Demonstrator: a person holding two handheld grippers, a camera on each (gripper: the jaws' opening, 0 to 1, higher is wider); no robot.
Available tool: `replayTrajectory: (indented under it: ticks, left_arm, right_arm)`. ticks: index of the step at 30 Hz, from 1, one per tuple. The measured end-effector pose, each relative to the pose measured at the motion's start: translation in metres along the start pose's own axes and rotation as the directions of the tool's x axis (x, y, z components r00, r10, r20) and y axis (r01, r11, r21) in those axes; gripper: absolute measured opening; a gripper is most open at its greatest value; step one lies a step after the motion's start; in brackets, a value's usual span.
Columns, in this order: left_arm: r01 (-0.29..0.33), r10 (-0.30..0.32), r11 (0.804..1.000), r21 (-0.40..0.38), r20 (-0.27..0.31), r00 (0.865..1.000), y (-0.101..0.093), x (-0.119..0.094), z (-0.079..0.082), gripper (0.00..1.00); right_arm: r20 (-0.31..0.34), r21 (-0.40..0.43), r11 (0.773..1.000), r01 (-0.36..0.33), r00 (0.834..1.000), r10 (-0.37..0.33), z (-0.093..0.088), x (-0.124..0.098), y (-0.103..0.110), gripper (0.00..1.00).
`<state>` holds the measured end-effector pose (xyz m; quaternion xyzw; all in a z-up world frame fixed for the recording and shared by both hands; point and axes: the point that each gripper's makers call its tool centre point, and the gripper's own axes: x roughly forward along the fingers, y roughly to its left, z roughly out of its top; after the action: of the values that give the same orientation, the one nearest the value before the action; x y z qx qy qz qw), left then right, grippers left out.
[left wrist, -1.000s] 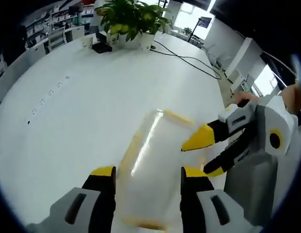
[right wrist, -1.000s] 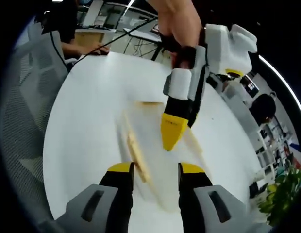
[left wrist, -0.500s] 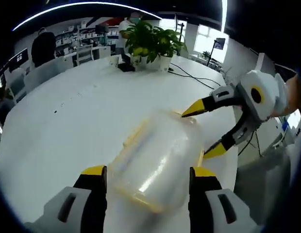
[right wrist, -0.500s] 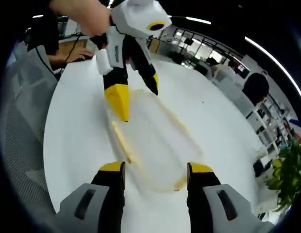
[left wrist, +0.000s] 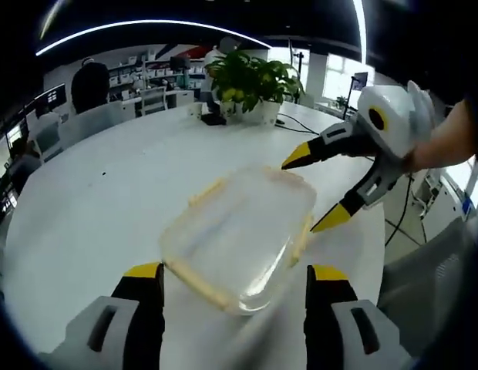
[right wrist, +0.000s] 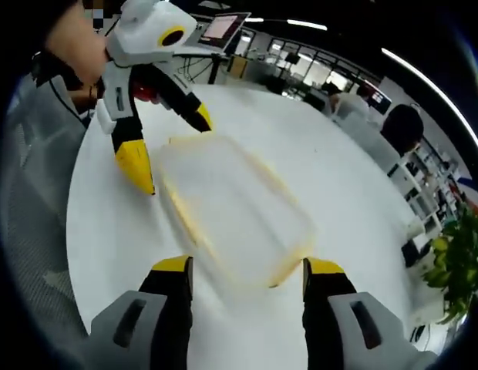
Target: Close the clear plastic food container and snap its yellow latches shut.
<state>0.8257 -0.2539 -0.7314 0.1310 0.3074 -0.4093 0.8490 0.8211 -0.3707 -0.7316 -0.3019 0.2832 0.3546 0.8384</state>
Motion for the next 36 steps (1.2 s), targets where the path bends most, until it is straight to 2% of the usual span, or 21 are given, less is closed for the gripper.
replayTrajectory:
  ticks: [9,17,24,36]
  left_arm:
    - [-0.021,0.021,1.0,0.016,-0.021,1.0,0.001,0.004,-0.009,0.61]
    - [-0.038,0.038,0.999,0.016,-0.019,0.999,0.005,0.005,-0.01,0.54]
    - [-0.029,0.03,0.999,0.042,-0.03,0.999,0.007,0.006,-0.014,0.5]
    - [-0.027,0.035,0.989,0.144,-0.053,0.998,0.03,-0.001,-0.02,0.44]
  right_arm:
    - [-0.035,-0.003,1.0,-0.028,0.999,0.027,-0.008,0.012,-0.001,0.54]
    - [-0.06,-0.026,0.999,-0.036,0.998,0.035,-0.011,0.017,-0.001,0.5]
    - [-0.071,-0.005,1.0,-0.018,0.997,0.017,-0.01,0.019,-0.001,0.49]
    - [-0.075,0.04,0.998,0.057,0.996,-0.054,0.004,0.025,0.008,0.47]
